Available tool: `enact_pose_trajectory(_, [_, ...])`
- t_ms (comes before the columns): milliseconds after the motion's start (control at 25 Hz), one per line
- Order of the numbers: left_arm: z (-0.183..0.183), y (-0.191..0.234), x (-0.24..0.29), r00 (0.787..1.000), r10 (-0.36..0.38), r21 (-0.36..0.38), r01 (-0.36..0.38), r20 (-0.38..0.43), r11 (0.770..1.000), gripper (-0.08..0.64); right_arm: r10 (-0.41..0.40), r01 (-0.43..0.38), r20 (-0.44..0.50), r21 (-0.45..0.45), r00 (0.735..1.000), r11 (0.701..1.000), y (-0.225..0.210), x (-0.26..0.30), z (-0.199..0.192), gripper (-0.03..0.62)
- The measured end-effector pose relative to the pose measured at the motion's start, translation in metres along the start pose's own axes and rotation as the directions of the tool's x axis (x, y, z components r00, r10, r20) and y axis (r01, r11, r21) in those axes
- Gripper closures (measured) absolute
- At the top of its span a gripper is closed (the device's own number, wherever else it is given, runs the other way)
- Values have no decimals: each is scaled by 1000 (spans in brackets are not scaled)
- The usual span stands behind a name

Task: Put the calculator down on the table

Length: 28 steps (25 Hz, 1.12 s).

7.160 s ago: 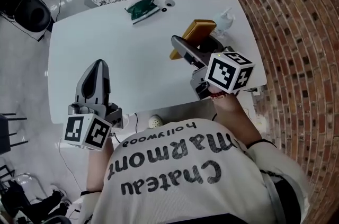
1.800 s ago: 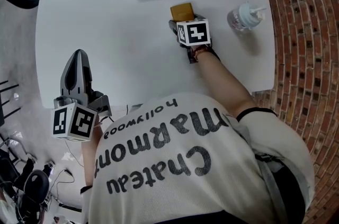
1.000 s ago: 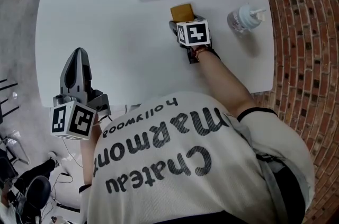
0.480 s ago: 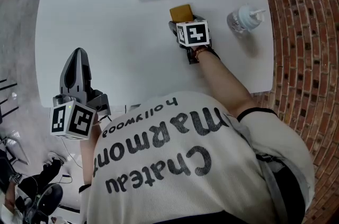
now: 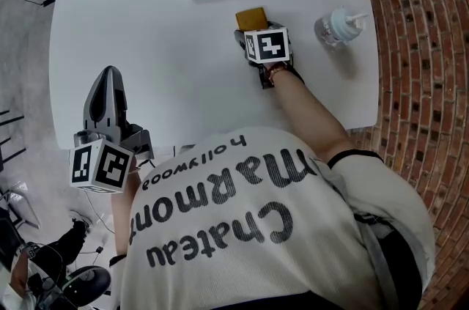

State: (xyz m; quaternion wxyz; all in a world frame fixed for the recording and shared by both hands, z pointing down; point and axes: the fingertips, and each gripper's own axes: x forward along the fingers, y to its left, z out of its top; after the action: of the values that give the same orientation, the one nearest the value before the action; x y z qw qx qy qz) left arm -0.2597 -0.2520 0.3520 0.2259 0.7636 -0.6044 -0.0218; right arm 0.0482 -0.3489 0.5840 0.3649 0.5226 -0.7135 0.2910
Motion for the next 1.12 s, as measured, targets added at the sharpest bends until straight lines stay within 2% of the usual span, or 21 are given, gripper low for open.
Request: enact_pose_trajectory(1120, [4, 2, 2, 1000, -12, -1, 12, 3, 1000, 560, 8, -8, -27, 7, 1000, 1000, -2, 0, -2, 170])
